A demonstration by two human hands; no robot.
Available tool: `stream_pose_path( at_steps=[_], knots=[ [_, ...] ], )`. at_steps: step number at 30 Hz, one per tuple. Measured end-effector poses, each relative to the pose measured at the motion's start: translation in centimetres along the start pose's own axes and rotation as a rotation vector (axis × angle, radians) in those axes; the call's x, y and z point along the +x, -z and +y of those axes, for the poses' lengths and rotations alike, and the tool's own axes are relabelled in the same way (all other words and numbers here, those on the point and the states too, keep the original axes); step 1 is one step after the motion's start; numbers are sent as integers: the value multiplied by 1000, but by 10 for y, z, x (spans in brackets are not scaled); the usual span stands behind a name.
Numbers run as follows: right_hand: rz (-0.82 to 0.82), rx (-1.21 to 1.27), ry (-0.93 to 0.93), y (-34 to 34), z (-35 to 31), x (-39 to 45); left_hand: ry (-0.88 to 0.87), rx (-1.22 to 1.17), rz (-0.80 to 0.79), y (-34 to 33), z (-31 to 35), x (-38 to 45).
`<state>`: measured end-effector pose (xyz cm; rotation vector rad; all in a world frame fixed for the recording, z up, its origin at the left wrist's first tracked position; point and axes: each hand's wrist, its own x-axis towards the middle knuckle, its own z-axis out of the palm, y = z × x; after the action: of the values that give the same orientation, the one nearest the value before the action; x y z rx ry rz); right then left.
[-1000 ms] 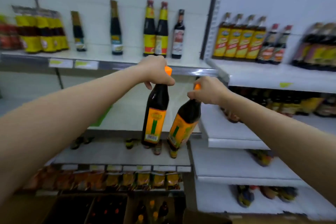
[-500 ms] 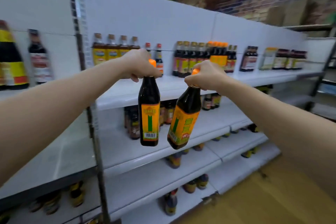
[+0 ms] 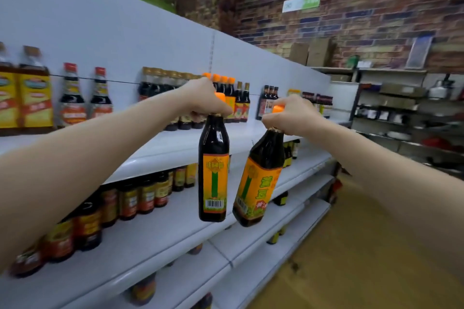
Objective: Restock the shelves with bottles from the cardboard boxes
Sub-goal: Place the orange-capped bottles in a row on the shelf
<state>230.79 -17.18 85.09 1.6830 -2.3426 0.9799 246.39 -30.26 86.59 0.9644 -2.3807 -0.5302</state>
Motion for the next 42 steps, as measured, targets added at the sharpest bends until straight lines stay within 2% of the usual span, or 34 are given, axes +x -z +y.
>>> stream_pose_path(
  at_steps=[8,15,21,29,35,42],
  knots=[
    [137,-4,-5,34,110,96,-44,20,67,-62,66,140],
    [198,71,127,53,200,193,7,-40,326,-109,99,237],
    [230,41,258,60,233,280,121,-82,489,-120,118,301],
    [294,78,343,21,248,384,187,43,521,-121,97,366],
    [204,129,443,-20,240,456,219,121,527,-110,54,408],
    [79,165,504,-68,240,515,267,318,406,-110,20,445]
  ],
)
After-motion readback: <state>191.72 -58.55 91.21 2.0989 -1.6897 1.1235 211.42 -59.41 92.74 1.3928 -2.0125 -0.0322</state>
